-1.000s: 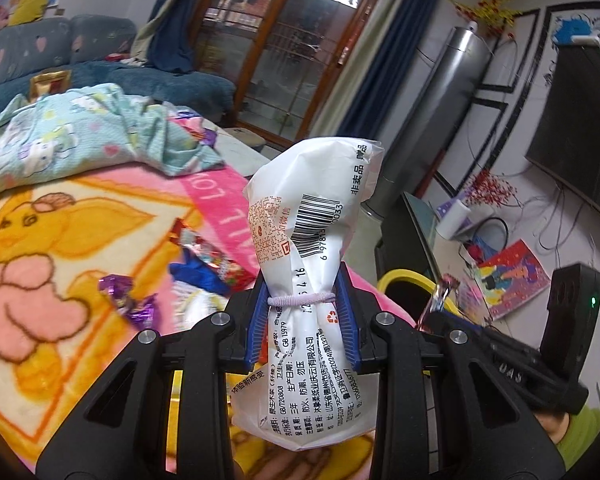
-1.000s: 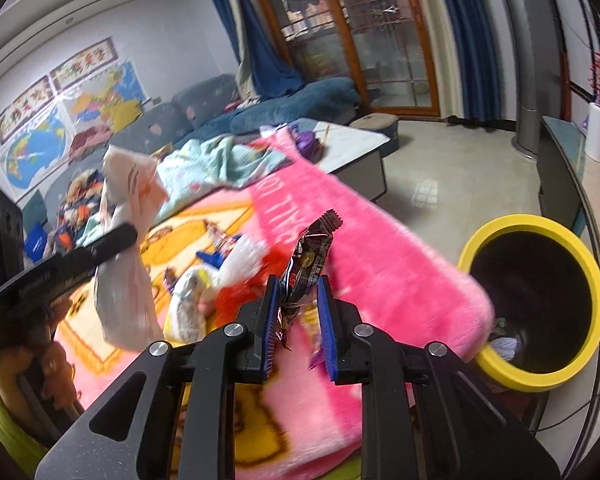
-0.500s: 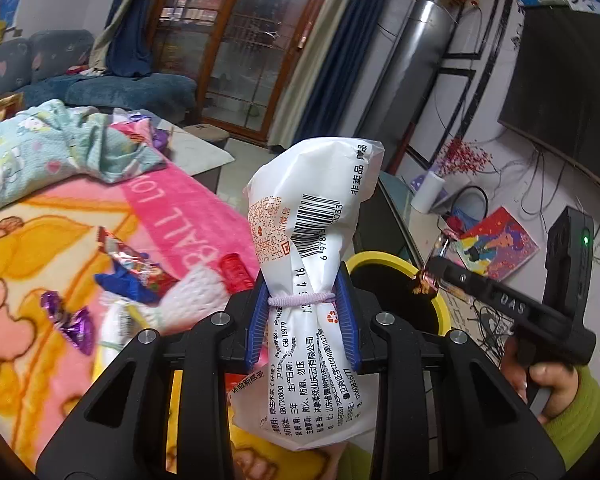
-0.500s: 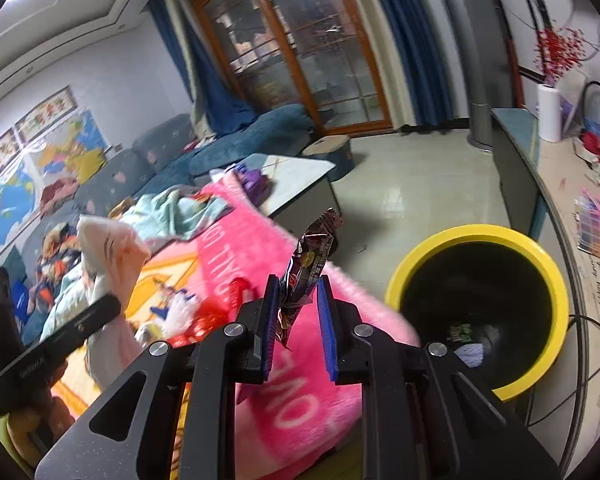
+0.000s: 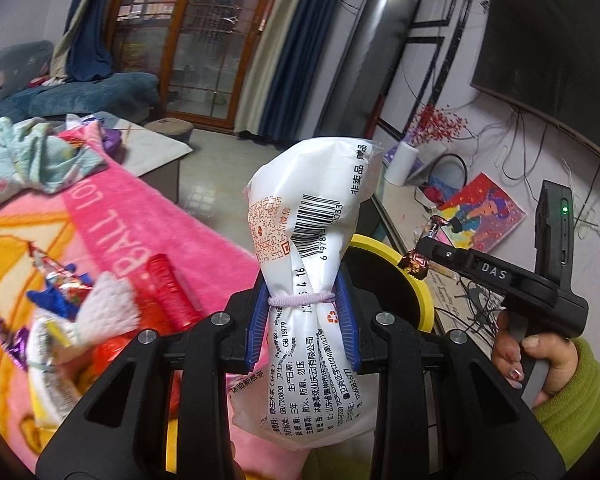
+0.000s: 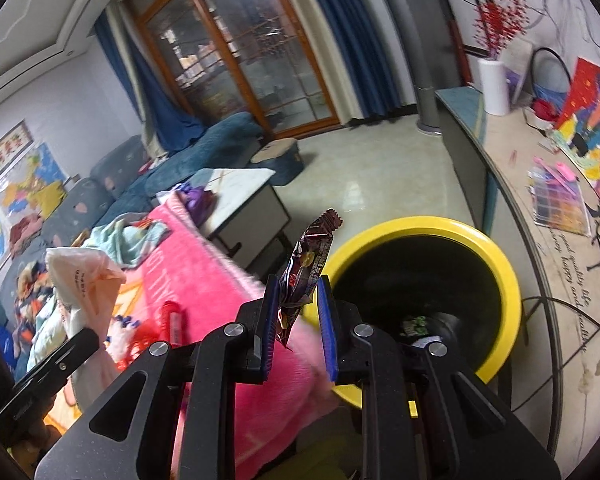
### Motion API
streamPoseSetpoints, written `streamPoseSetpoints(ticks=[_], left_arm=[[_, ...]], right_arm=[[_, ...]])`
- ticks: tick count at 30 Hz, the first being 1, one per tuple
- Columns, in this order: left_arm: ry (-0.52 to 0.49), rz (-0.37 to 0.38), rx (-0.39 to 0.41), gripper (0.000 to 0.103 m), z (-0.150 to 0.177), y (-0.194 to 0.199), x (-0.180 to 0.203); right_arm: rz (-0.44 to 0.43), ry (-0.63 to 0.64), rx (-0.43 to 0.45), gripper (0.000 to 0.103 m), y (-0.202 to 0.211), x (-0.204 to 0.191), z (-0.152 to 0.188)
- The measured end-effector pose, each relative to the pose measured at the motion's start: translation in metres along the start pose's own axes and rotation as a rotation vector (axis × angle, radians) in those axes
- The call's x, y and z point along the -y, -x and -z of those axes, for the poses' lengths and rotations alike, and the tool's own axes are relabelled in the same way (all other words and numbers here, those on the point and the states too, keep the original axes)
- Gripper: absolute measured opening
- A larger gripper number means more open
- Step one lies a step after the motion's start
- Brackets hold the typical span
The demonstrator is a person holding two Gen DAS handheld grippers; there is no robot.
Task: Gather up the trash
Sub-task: 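Carry the white bag and chocolate wrapper in both grippers over the bin, then open both grippers above the bin to drop the bag and wrapper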
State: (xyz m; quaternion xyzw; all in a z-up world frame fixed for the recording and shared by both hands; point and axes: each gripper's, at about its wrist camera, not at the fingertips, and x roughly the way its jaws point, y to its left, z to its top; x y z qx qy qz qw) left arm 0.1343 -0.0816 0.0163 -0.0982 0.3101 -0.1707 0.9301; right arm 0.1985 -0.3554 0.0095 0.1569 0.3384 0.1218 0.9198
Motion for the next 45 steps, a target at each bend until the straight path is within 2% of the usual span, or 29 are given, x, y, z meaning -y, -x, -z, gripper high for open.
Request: streamPoseSetpoints(ticks=[18,32,40,41,42,43,45], left_arm=[[-0.099,0.064,-0.076,0.025,-0.009,-0.085,0.057],[-0.127,0.066,-0.157,0.025,-0.020,-0.160,0.078],[-0.113,0.069,-0.192,0.025,-0.024,-0.185,0.078],[-0.105,0.074,-0.197,0.028,-0.024,-0.186,0.077],[-0.100,0.078,-0.200,0.031,-0.024,-0.187,0.076],[-0.096,0.079,-0.200,0.038,-0.025,-0.187,0.075],[-0.091,0.080,-0.194,0.053,-0.026,-0.186,0.073]], right_arm=[[0.134,-0.140,-0.054,0.019,-0.021,0.080,0.006],[0.139,-0.177,-0.127,0.020,-0.039,0.111,0.018],[0.130,-0.188,-0.154,0.023,-0.048,0.115,0.022],[0.135,-0.192,-0.153,0.024,-0.048,0.116,0.023],[0.139,-0.197,-0.151,0.029,-0.047,0.117,0.023],[0.142,-0.201,-0.148,0.036,-0.046,0.118,0.023],[0.156,-0.208,-0.135,0.041,-0.043,0.119,0.022]])
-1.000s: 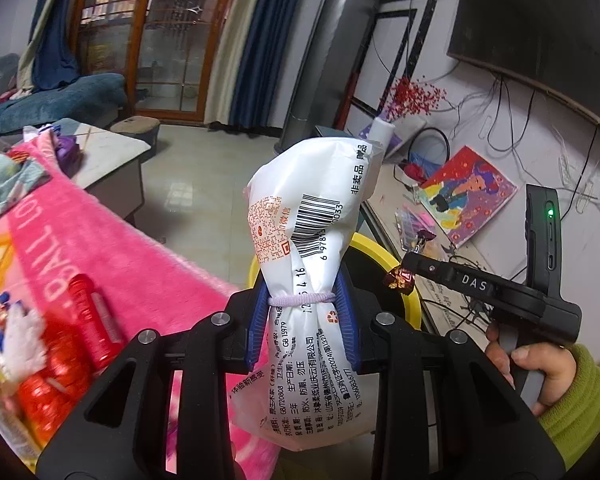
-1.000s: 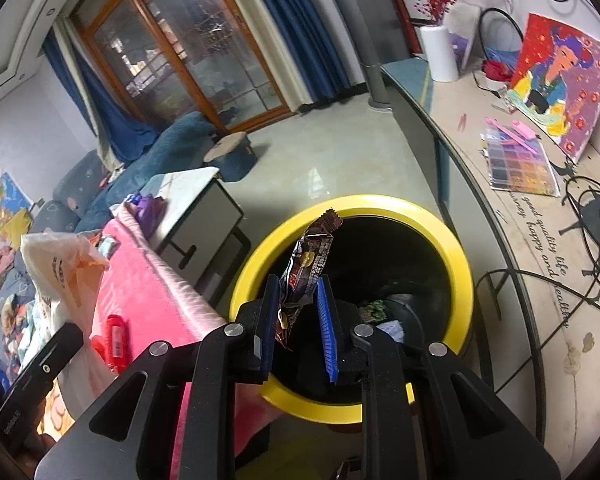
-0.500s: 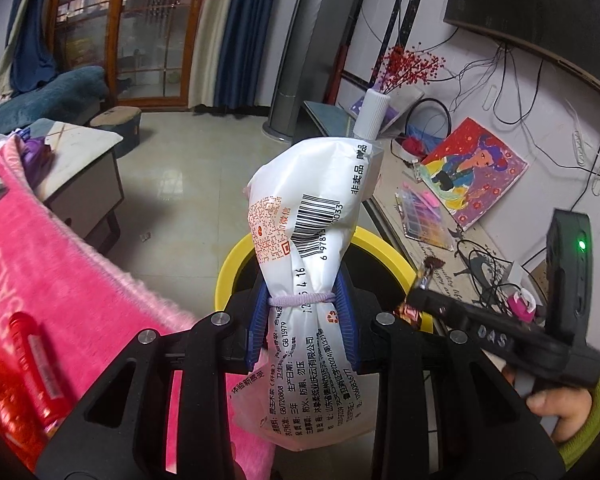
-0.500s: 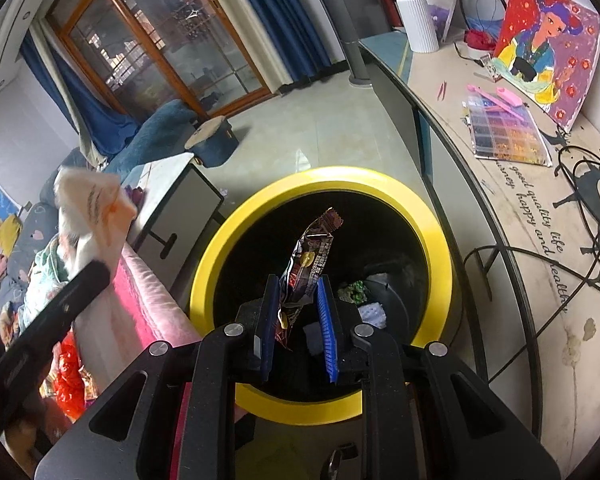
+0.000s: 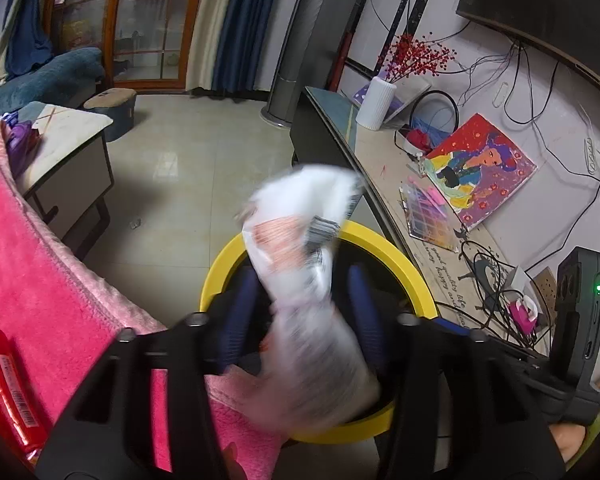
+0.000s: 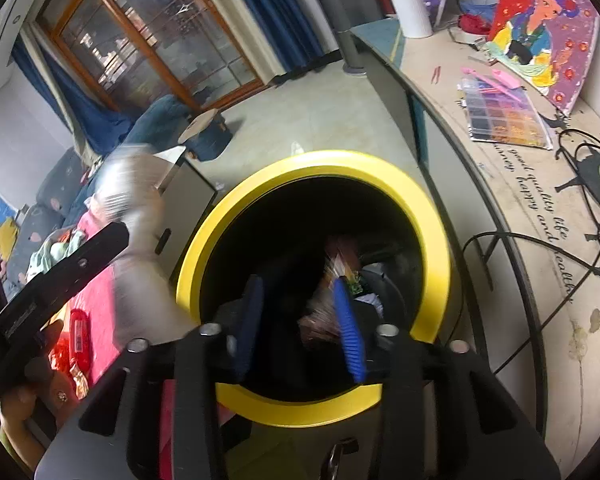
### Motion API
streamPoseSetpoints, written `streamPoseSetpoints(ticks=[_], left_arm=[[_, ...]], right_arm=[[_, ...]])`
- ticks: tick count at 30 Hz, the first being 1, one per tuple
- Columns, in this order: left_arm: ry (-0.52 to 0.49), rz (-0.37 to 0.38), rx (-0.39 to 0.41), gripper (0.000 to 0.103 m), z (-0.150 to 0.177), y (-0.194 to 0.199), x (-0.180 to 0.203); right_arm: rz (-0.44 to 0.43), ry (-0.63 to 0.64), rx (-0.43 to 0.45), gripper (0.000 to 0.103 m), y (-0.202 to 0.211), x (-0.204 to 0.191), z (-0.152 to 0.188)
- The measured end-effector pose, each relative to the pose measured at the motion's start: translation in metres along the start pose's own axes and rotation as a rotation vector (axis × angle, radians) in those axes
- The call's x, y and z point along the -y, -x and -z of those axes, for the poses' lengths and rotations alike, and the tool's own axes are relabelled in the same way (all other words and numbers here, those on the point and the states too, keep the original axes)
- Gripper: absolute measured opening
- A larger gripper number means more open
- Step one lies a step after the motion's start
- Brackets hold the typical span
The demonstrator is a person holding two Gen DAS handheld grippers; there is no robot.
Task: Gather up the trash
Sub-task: 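Open both grippers above the bin to drop the bag and wrapper, then move both grippers back over the remaining trash on the blanket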
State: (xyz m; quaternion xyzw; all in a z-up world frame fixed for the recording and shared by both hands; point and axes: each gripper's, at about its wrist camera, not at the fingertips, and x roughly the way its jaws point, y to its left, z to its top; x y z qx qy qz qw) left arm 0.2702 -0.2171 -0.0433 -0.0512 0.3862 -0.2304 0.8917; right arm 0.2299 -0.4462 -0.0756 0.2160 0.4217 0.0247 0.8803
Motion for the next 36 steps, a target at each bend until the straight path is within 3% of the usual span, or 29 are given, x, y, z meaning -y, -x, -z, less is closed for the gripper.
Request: streamPoseSetpoints(ticks=[2,7,16,29,36], left_arm=[[0.023,0.006,0.000,0.068,0.000,0.004,-0.004],[0.063,-0.014,0.039,0.092,0.003,0.025,-0.016],[0.122,-0.102,0.128,0.092,0.020,0.080,-0.040],[0.136,-0.255,0.293,0.092,0.043,0.161,-0.070],[0.150,-0.331,0.322,0.092,0.062,0.191,-0.095]], right_arm=[[0.009,-0.004,0.011,0.041,0.002,0.001,-0.001],[0.034,0.008,0.057,0.045,0.014,-0.002,-0.004],[0.008,0.107,0.149,0.052,0.040,-0.036,-0.003],[-0.110,0.316,0.203,0.058,0.070,-0.119,0.027],[-0.164,0.420,0.208,0.062,0.077,-0.158,0.047]])
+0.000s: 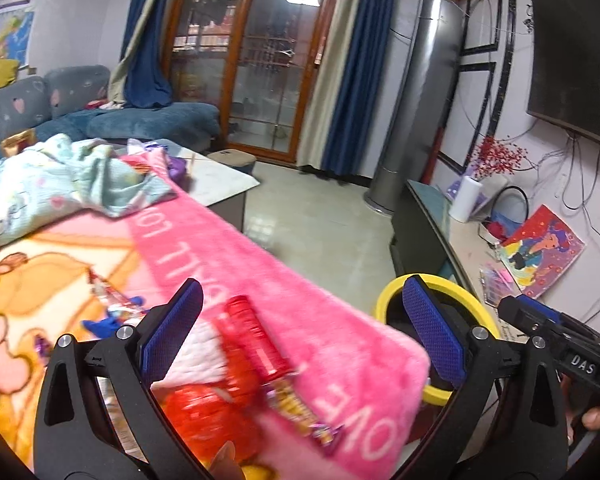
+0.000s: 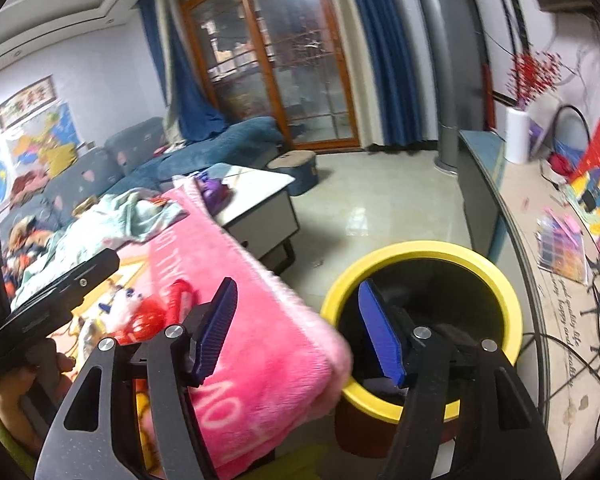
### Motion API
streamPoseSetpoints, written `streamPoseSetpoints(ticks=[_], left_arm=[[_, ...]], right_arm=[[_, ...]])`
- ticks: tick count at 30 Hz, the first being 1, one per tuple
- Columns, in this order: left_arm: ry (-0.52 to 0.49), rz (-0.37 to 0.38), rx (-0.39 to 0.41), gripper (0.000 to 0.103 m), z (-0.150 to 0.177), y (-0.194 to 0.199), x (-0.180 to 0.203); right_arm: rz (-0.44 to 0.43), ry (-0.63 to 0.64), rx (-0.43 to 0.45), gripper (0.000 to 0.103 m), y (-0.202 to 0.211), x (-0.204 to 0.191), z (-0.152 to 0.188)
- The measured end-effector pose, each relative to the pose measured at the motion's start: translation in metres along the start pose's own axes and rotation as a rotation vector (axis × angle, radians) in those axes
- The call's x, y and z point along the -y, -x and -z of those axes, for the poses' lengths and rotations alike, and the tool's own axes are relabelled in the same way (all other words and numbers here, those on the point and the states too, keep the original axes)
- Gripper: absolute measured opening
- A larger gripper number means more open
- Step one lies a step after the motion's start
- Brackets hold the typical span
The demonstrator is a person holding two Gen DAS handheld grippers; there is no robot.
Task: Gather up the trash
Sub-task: 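Move both grippers back over the remaining trash on the blanket, then grasp the yellow-white chip bag with the left gripper while the right grasps the red plastic bag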
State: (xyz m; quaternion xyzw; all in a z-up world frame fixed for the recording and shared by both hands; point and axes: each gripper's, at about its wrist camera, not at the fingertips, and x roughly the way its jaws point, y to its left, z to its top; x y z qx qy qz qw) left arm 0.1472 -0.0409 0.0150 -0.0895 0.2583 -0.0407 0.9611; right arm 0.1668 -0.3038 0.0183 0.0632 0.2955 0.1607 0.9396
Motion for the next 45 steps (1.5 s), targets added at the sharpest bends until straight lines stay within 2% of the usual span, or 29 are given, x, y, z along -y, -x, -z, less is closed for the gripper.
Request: streamPoseSetpoints(ticks=[19,27,34,39,41,45], left_arm=[[0.089,-0.136,0.054,0.092,0.010,0.058,-0.077],[0.135,-0.179,0.041,0.092,0.019,0.072,-0.110],[0.169,-0.177,0.000,0.092,0.029,0.077,-0.133],[0.217,-0.124,-0.066,0.081,0.042,0.071,-0.150],[0.248,-0.078,-0.092,0.073,0.048,0.068,-0.155],[0.277,-0.040,-0.168,0.062,0.065,0.058,-0.161]], right_arm=[[-0.173,0.197,-0.090,0.067,-0.016,-0.102,0.023],[-0.224,0.271,-0.142,0.067,-0.029,-0.140,0.039],[-0.262,0.287,-0.201,0.067,-0.046,-0.157,0.048],[-0.280,0.288,-0.260,0.066,-0.066,-0.166,0.059],[-0.287,0.294,-0.284,0.064,-0.073,-0.168,0.063],[-0.292,0.317,-0.315,0.061,-0.086,-0.176,0.070]])
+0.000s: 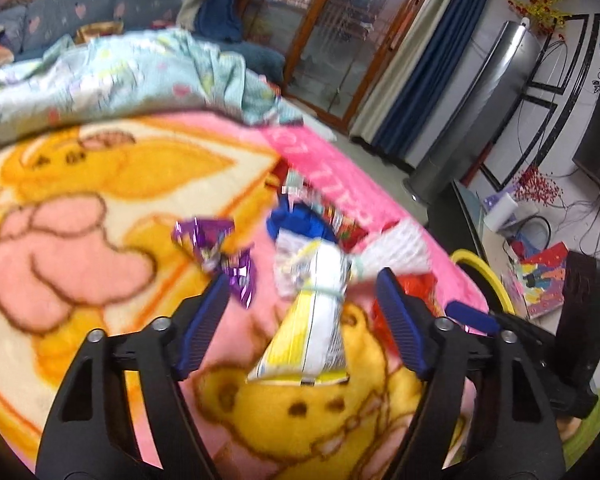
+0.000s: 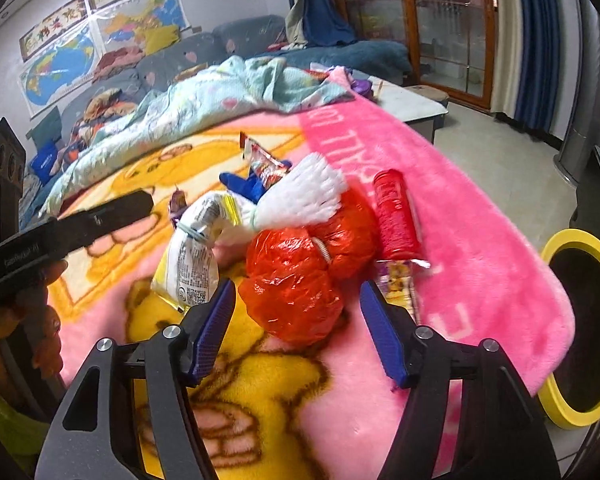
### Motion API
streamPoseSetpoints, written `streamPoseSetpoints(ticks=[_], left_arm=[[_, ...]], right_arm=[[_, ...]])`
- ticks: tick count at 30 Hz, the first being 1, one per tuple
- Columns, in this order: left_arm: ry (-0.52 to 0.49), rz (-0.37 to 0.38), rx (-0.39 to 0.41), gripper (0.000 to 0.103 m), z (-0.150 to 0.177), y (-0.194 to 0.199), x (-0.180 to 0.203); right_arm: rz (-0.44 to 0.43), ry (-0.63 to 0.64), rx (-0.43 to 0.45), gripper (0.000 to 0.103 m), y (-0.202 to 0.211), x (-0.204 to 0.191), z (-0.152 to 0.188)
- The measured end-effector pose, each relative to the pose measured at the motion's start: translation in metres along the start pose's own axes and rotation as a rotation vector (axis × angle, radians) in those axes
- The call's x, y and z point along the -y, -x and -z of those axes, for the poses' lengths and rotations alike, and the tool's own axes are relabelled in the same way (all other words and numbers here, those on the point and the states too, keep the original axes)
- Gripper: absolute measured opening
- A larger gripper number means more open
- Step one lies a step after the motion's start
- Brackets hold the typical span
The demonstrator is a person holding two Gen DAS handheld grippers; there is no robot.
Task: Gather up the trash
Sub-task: 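Grasp the yellow-white chip bag with the left gripper while the right grasps the red plastic bag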
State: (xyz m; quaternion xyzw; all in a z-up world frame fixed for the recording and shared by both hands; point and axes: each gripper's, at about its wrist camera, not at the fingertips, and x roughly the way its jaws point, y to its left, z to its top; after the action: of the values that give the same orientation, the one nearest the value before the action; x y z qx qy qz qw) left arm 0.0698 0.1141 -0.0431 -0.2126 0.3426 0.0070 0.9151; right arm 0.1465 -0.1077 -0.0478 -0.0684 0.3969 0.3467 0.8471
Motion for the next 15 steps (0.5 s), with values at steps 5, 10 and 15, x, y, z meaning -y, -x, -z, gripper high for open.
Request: streamPoseSetpoints(ticks=[5,10,15], left_arm=[[0.003,0.033,-0.071,0.056,0.009,-0.016,0.002],[-0.008,0.034,-0.118,0.056,0.019,-0.029,0.005],[0.003,0.018,-0.160,0.048,0.024,-0.039,0.002]], right_arm=[[-0.006,-0.007,-0.027,0.054,-0.016,0.000,0.001],[-0.022,-0.020,-0.041,0.040,-0.022,0.004,0.004],[-0.047,-0.021,-0.053,0.022,-0.024,0.006,0.008]])
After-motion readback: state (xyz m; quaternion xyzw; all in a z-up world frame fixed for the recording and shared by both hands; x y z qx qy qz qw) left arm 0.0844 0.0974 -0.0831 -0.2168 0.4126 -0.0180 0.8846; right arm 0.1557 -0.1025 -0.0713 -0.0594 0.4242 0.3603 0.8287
